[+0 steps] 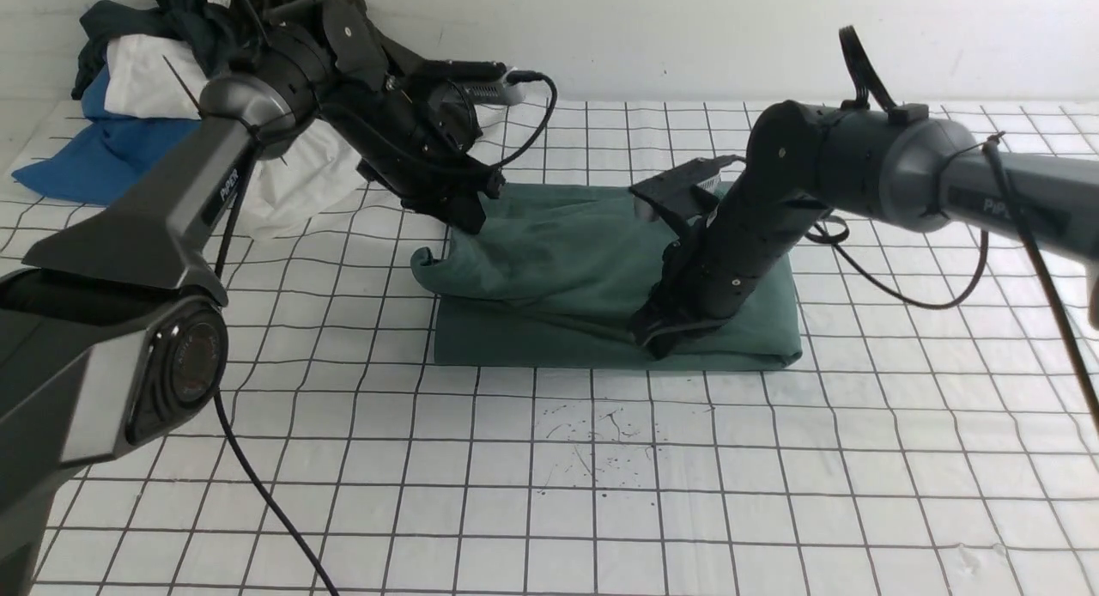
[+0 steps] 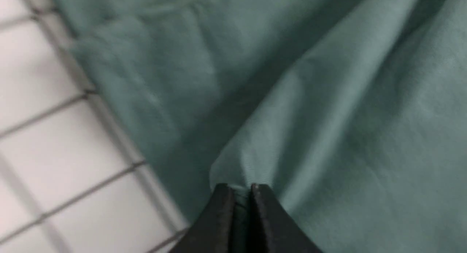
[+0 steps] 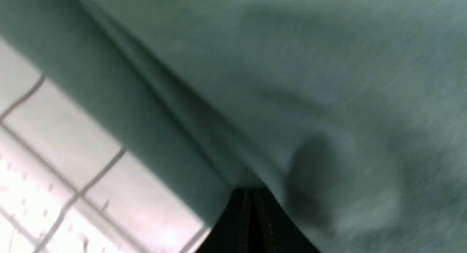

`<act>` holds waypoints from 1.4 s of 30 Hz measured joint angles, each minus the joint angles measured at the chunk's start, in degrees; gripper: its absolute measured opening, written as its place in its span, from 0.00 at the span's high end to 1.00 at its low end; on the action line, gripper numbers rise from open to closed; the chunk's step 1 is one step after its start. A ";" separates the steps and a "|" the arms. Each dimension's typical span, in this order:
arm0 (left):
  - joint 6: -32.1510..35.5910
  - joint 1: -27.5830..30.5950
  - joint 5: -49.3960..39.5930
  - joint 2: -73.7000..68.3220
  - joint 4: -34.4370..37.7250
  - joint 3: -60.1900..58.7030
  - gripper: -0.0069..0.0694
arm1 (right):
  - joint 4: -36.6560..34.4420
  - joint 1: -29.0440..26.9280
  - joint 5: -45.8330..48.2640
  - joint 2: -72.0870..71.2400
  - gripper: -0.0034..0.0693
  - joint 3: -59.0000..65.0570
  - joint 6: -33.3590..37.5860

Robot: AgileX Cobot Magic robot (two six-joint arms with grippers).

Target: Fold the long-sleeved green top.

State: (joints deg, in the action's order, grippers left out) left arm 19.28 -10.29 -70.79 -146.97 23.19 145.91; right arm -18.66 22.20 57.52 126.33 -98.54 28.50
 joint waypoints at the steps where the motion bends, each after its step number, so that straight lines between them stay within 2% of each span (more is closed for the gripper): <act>1: 0.15 0.24 0.00 0.85 -1.48 0.32 0.88 | 0.08 0.00 1.80 0.00 0.97 0.00 -0.05; 5: 0.32 1.47 -0.06 2.98 -4.15 0.93 0.88 | 0.13 0.00 4.60 0.00 0.97 0.00 -0.23; 11: 1.41 2.37 -0.12 0.95 -3.46 0.93 0.84 | 0.20 0.00 3.27 0.00 0.97 0.00 -0.30; 14: 2.62 2.37 -0.16 0.54 -3.42 0.93 0.77 | 0.20 0.00 3.61 0.00 0.97 -0.45 -0.30; 17: 1.91 2.68 -0.31 1.99 -5.61 0.93 0.60 | 1.26 0.00 6.22 -1.58 0.97 -1.66 -0.30; 20: -1.64 3.02 -0.39 3.72 -6.96 1.05 0.53 | 2.56 0.00 6.57 -3.69 0.97 -2.44 -0.30; 21: -5.16 3.24 -0.56 5.44 -7.05 1.12 0.49 | 3.57 0.00 5.96 -5.76 0.97 -3.32 -0.61; 24: -8.89 3.22 -0.56 8.25 -6.77 1.39 0.46 | 3.80 0.00 2.36 -8.85 0.97 -4.42 -1.08; 28: -9.43 1.22 -0.50 10.29 -6.33 0.02 0.47 | 4.26 0.00 -0.96 -9.03 0.97 -4.66 -1.18; 31: -8.36 -0.93 -0.50 12.18 -6.16 -6.31 0.51 | 4.79 -0.50 -0.94 -6.50 0.97 -4.66 -2.44; 35: -4.13 -2.31 -0.50 14.55 -6.12 -20.79 0.60 | 5.23 -2.36 -0.57 -1.00 0.97 -4.61 -6.16; 37: -3.17 -2.31 -0.44 14.94 -6.33 -24.05 0.62 | 5.34 -2.74 -0.46 0.16 0.97 -4.61 -6.89; 38: -2.25 -2.31 -0.26 15.16 -6.66 -28.57 0.67 | 5.35 -3.13 -0.45 1.57 0.97 -4.61 -7.68; 42: -1.85 -2.31 0.32 15.19 -6.94 -34.01 0.75 | 5.39 -3.07 -0.32 2.30 0.97 -4.61 -8.16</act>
State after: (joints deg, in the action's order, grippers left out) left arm 17.43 -12.60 -70.46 -131.78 16.25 111.90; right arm -13.26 19.13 57.20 128.64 -103.15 20.35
